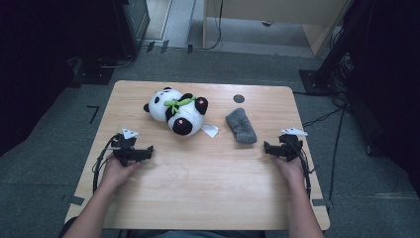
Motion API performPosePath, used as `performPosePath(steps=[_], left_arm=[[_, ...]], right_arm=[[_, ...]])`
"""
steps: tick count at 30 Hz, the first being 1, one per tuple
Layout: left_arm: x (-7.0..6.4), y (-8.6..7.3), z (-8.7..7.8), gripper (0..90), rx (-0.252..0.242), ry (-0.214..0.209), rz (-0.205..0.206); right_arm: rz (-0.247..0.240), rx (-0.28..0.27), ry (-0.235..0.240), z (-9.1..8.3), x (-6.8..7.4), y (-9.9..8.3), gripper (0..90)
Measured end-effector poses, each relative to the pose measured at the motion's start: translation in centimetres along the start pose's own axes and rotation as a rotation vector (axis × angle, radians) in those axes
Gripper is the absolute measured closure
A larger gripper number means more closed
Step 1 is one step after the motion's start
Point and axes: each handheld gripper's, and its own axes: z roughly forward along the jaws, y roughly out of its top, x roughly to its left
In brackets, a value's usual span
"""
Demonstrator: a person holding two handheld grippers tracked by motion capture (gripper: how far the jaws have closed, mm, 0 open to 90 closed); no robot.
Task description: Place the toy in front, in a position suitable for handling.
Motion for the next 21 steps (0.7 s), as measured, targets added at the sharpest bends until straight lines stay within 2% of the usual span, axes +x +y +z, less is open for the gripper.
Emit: performPosePath(steps=[6, 7, 9, 12, 17, 18, 21], left_arm=[[0.2, 0.1, 0.1, 1.2, -0.008, -0.008, 0.008], [0.3, 0.2, 0.0, 3.9, -0.012, -0.014, 0.013], [0.5, 0.4, -0.2, 17.1, -0.019, -0.035, 0.016], [0.8, 0.6, -0.3, 17.8, -0.01, -0.069, -0.001], [1.2, 0.9, -0.9, 20.5, -0.043, -0.074, 0.013], [1.2, 1.0, -1.1, 21.2, -0.046, -0.062, 0.021], [1.6, 1.3, -1.3, 22.0, -0.049, -0.069, 0.02]], right_arm=[[0.0, 0.0, 0.0, 0.0, 0.0, 0.0, 4.7], [-0.001, 0.0, 0.0, 0.0, 0.0, 0.0, 4.7], [0.0, 0.0, 0.0, 0.0, 0.0, 0.0, 4.7], [0.004, -0.001, -0.004, 0.0, 0.0, 0.0, 4.7], [0.007, -0.001, -0.007, 0.0, 0.1, 0.0, 4.8], [0.009, -0.001, -0.008, 0.0, 0.1, 0.0, 4.7], [0.01, -0.001, -0.009, 0.0, 0.1, 0.0, 4.8]])
